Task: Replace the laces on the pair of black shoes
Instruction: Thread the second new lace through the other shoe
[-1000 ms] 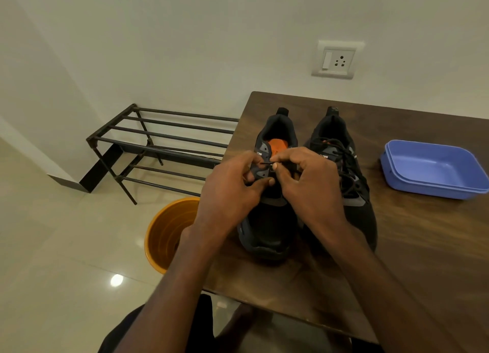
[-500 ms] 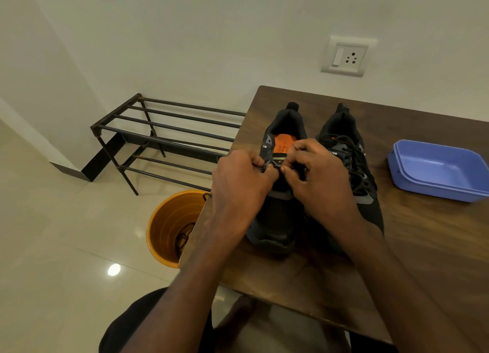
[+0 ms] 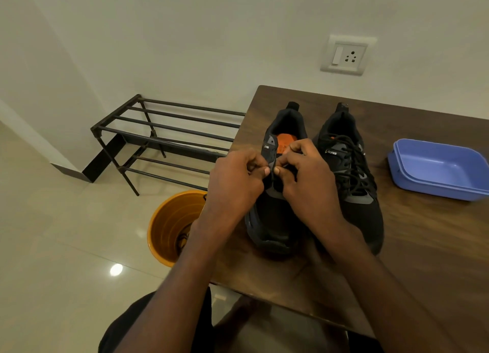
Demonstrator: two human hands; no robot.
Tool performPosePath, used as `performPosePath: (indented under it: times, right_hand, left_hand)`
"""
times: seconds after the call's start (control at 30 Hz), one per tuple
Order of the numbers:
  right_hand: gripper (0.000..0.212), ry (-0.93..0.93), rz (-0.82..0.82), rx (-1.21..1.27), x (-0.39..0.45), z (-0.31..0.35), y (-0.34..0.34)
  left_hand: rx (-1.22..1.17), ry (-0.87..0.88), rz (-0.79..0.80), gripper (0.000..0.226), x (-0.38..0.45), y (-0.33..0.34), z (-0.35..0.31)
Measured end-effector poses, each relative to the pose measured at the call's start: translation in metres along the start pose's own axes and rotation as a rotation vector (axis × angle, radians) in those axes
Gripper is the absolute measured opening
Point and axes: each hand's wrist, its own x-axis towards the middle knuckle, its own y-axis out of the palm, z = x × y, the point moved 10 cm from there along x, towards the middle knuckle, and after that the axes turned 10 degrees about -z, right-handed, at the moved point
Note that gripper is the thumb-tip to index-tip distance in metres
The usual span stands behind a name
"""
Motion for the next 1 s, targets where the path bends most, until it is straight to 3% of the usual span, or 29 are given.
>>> performPosePath:
  times: [0.17, 0.27, 0.33, 0.5, 0.6, 0.67, 0.8, 0.83, 0.97, 1.0]
  right_hand:
    - [0.03, -0.07, 0.087, -0.08, -0.003, 0.001, 0.001]
    - [0.049, -0.088, 0.133, -0.128, -0.007, 0.002, -0.003]
    - [0.06, -0.101, 0.175, -0.166, -0.009, 0.002, -0.002]
    - [0.064, -0.129, 0.146, -0.244, -0.009, 0.003, -0.006]
    - [0.064, -0.127, 0.144, -0.266, -0.008, 0.002, -0.006]
    - [0.065, -0.124, 0.153, -0.264, -0.008, 0.002, -0.006]
    - [0.066, -0.125, 0.159, -0.264, -0.009, 0.004, -0.008]
    - [0.065, -0.128, 0.155, -0.266, -0.009, 0.004, -0.008]
    - [0.063, -0.129, 0.147, -0.262, -0.009, 0.005, -0.008]
    - [0.062, -0.13, 0.142, -0.264, -0.009, 0.005, -0.008]
  left_hand:
    - [-0.152, 0.058, -0.124, 0.005, 0.002, -0.017, -0.013]
    - [-0.793, -0.126, -0.218, 0.011, 0.011, -0.042, -0.013]
    - [-0.967, -0.193, -0.219, 0.013, 0.013, -0.044, -0.006]
    - [-0.123, 0.066, -0.033, 0.015, 0.007, -0.012, -0.011]
    - [0.014, 0.057, 0.044, 0.013, 0.003, 0.0, -0.008]
    - [-0.133, 0.039, -0.018, 0.011, 0.005, -0.01, -0.013]
    - [-0.936, -0.189, -0.117, 0.02, 0.012, -0.035, -0.007]
    - [-0.941, -0.193, -0.13, 0.018, 0.014, -0.037, -0.005]
    - [-0.155, 0.004, -0.022, 0.02, 0.009, -0.013, -0.003]
    - [-0.057, 0.022, 0.015, 0.016, 0.006, -0.005, -0.005]
